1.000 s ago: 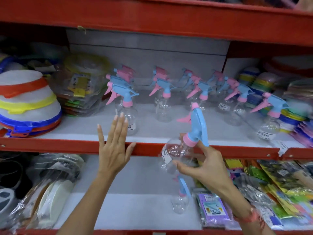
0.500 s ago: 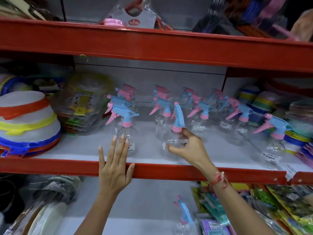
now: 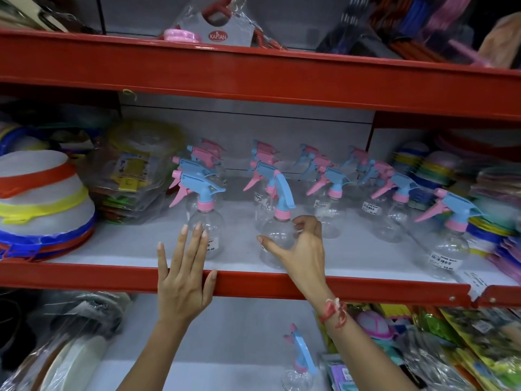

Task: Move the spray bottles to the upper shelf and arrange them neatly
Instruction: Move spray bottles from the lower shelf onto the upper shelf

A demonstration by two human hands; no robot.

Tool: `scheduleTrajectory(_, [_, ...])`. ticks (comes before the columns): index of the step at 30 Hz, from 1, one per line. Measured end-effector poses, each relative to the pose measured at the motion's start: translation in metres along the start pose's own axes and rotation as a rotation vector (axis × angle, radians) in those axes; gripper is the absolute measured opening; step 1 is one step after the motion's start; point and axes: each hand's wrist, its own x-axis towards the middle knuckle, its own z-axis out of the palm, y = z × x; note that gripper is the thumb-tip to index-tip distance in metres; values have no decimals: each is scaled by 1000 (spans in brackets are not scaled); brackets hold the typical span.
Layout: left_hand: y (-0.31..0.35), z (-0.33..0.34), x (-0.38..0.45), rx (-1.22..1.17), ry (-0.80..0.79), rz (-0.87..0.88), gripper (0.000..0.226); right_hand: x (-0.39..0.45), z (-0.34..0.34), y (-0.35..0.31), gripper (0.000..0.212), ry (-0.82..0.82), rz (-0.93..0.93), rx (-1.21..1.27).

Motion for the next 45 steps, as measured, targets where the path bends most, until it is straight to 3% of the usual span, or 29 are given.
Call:
scheduleTrajectory(9, [2, -3, 0, -16, -11, -10, 58, 19, -32, 13, 68, -505, 20, 165])
scheduleTrajectory(14, [4, -7, 0, -24, -35, -28, 58, 21, -36, 18, 64, -572, -37, 163])
scheduleTrajectory(20, [9, -14, -1, -25, -87, -70, 59, 12, -34, 23, 69, -494, -77, 196])
scheduleTrajectory(23, [14, -20, -1, -34, -88, -107, 60, -2, -39, 18, 64, -290, -78, 331])
scheduleTrajectory(29, [34, -23, -2, -49, -84, -40, 61, -51, -52, 20, 24, 143, -294, 315])
scheduleTrajectory(35, [52, -20, -7, -71, -134, 22, 61, -94, -55, 53, 17, 171, -424, 82])
scheduleTrajectory(39, [55, -15, -12, -55, -139, 32, 61, -131, -47, 100, 32, 31, -314, -18])
scheduleTrajectory(45, [51, -4, -14, -55, -99, 37, 58, -177, -18, 183, 86, -375, 260, -103])
